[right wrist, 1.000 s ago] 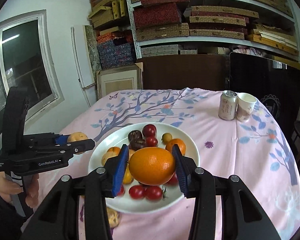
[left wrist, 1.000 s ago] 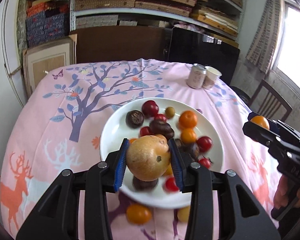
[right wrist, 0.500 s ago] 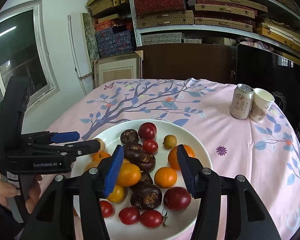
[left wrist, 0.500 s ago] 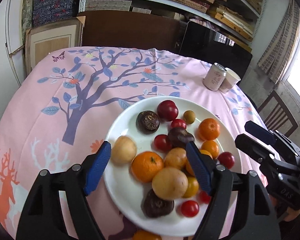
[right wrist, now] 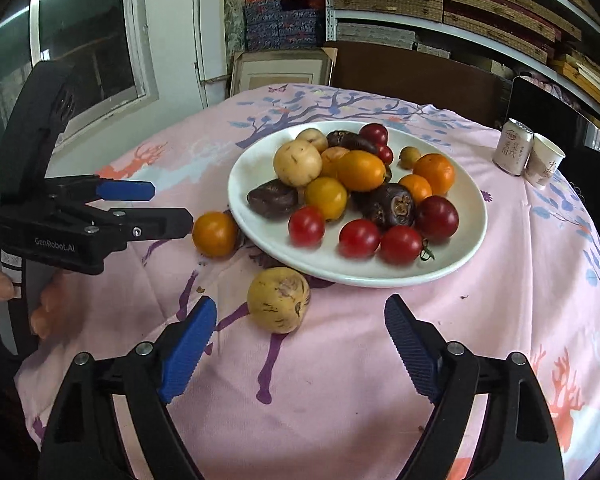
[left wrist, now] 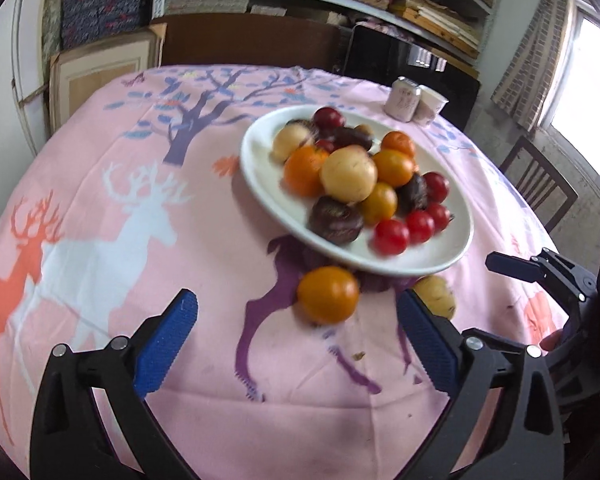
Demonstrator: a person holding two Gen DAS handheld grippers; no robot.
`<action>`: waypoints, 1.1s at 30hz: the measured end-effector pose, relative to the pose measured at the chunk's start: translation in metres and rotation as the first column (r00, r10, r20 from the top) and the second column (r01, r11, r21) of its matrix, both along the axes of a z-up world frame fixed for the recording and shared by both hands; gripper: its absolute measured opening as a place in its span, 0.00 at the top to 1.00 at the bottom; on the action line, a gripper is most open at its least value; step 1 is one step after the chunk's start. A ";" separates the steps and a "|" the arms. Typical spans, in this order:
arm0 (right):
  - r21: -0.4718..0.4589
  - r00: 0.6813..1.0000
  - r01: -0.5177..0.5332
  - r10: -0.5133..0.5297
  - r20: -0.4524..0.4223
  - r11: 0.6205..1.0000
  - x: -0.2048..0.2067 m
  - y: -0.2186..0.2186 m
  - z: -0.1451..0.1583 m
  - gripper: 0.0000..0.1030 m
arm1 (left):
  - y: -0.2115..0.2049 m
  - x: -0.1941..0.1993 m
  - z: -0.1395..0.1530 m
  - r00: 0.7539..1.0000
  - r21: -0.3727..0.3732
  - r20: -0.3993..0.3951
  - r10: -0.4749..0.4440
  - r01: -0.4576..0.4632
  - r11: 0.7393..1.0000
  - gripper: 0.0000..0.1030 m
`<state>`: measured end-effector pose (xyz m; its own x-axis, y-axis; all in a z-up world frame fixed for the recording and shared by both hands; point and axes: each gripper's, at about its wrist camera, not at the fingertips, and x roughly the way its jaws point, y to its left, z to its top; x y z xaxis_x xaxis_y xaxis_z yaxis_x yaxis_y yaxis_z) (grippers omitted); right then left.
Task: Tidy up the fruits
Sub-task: 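Grasp an orange tomato with the left tool while the right tool grasps a pale yellow fruit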
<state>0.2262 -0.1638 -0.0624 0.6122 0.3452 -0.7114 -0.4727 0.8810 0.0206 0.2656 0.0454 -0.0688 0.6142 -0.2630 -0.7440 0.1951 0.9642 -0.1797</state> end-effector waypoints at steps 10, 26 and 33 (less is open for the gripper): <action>-0.012 0.990 0.048 -0.049 -0.132 0.999 0.027 0.026 -0.027 0.61 | 0.004 0.007 -0.017 1.000 0.062 -0.020 0.023 -0.022 0.998 0.05; 0.263 0.978 0.182 -0.147 -0.146 0.947 0.007 -0.055 -0.018 0.61 | -0.040 0.025 -0.026 0.999 0.177 -0.031 -0.017 0.022 0.984 0.05; 0.286 0.981 0.165 -0.126 -0.150 0.944 0.007 -0.058 -0.018 0.61 | -0.042 0.020 -0.025 0.999 0.173 -0.009 -0.050 0.051 0.984 0.64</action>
<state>0.2334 -0.2213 -0.0805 0.5825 0.4658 -0.6661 -0.3163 0.8848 0.3421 0.2853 0.0037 -0.0934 0.6000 -0.1604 -0.7837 0.2437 0.9698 -0.0119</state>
